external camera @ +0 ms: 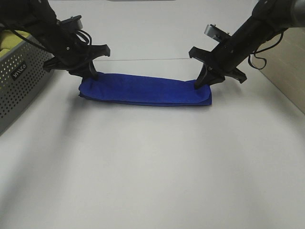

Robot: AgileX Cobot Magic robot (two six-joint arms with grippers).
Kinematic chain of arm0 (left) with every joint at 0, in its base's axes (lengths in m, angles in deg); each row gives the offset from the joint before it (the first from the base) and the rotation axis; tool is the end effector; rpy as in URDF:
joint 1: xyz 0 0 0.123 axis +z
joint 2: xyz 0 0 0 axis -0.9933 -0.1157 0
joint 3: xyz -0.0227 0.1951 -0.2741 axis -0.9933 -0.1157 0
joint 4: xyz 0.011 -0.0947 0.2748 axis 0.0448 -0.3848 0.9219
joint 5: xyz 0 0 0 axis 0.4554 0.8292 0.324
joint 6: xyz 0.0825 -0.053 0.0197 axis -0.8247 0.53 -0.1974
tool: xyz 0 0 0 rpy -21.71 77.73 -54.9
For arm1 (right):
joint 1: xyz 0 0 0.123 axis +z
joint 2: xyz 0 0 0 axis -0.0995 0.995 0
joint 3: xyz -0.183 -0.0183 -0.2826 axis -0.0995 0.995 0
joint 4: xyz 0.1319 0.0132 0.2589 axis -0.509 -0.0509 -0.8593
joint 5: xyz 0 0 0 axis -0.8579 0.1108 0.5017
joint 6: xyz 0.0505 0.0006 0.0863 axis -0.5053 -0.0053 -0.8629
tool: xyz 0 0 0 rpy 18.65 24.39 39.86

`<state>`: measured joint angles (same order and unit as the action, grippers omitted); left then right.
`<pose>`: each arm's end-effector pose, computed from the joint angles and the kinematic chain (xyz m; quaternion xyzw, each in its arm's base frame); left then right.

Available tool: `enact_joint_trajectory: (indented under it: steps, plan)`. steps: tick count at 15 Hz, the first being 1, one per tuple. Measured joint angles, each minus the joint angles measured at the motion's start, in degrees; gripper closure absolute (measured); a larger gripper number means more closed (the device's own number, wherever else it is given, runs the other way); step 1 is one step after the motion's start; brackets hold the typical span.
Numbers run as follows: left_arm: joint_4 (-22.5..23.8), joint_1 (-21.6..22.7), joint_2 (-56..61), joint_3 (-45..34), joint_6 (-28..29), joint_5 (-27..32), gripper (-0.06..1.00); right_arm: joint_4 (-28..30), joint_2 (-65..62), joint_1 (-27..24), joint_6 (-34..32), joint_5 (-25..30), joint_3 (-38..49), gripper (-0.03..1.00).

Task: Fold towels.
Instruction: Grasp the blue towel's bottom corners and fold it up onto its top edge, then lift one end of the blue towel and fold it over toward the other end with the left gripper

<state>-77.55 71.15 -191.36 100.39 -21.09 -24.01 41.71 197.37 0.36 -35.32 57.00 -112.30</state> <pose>0.5464 -0.1420 0.1665 -0.0281 0.9653 -0.1722 0.1943 0.5450 0.1072 0.1442 0.0068 0.9586 0.2677 0.0964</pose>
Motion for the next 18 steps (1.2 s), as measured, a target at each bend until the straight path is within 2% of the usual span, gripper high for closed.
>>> enact_joint_trajectory:
  steps: [3, 4, 5, 6, 8, 9, 11, 15, 18]
  plan:
    - [-1.4, 0.0, -3.8, 1.7, -0.4, -3.6, 0.91, 0.4, 2.9, 0.0, -1.0, -2.7, -1.0, 0.94]
    - [-1.8, 0.0, -4.3, 1.7, -0.4, -4.9, 0.89, 0.6, 2.9, 0.0, -1.0, -2.8, -1.0, 0.89]
    - [-1.9, 0.0, -4.4, 1.7, -0.5, -5.8, 0.83, 0.6, 2.9, 0.0, -1.0, -2.9, -1.1, 0.77]
    - [-2.6, 0.0, -4.4, 1.7, -0.6, -6.6, 0.71, 0.6, 2.9, 0.0, -1.3, -2.6, -1.1, 0.62]
    - [-4.4, 0.0, -4.4, 1.8, -0.6, -8.0, 0.34, 1.0, 2.9, 0.0, -1.3, -1.9, -1.1, 0.33]
    - [-4.5, 0.0, -4.4, 1.8, -0.6, -8.7, 0.21, 1.1, 2.7, 0.0, -1.4, -1.5, -1.1, 0.27]
    - [-3.8, 0.0, -4.4, 1.8, -0.7, -9.3, 0.12, 1.7, 1.4, 0.0, -1.9, -0.5, -1.1, 0.22]
    - [4.9, 0.0, -2.6, 1.8, -0.8, -6.4, 0.11, 6.6, -3.5, 0.0, -4.5, 3.0, -1.1, 0.21]
    - [7.4, 0.0, -2.8, 1.8, -0.9, -6.2, 0.11, 13.1, -3.9, 0.0, -6.8, 6.3, -1.1, 0.21]
